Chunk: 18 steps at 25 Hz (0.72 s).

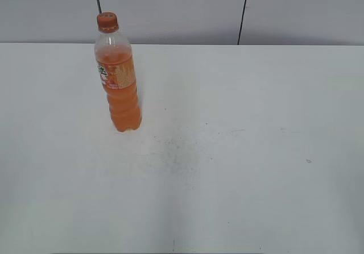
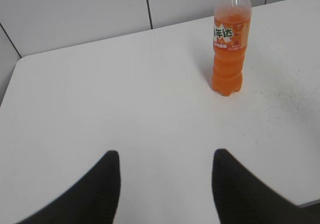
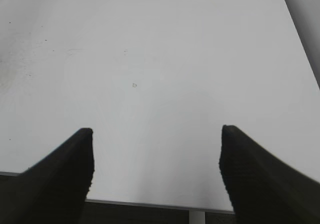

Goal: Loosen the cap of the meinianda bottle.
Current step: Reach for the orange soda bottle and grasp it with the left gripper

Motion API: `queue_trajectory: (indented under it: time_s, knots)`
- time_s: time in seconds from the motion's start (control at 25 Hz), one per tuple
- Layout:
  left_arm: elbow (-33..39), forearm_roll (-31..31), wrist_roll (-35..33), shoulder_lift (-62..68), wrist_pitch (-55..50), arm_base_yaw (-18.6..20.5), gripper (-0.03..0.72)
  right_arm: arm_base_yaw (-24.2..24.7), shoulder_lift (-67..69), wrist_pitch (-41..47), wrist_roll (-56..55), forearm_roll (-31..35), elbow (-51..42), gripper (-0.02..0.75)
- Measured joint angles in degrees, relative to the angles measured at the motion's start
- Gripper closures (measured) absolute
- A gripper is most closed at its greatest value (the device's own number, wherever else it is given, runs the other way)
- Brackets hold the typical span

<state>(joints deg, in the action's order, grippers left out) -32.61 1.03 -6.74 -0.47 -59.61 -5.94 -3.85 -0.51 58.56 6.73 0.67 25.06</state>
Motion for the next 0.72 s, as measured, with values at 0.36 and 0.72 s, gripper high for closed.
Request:
queue_trajectory:
  time_s: [0.36, 0.72]
  knots:
    - [0.0, 0.0, 0.0, 0.0, 0.0, 0.0, 0.315, 0.0, 0.0, 0.0, 0.0, 0.0, 0.0, 0.15]
    - [0.0, 0.0, 0.0, 0.0, 0.0, 0.0, 0.315, 0.0, 0.0, 0.0, 0.0, 0.0, 0.0, 0.15]
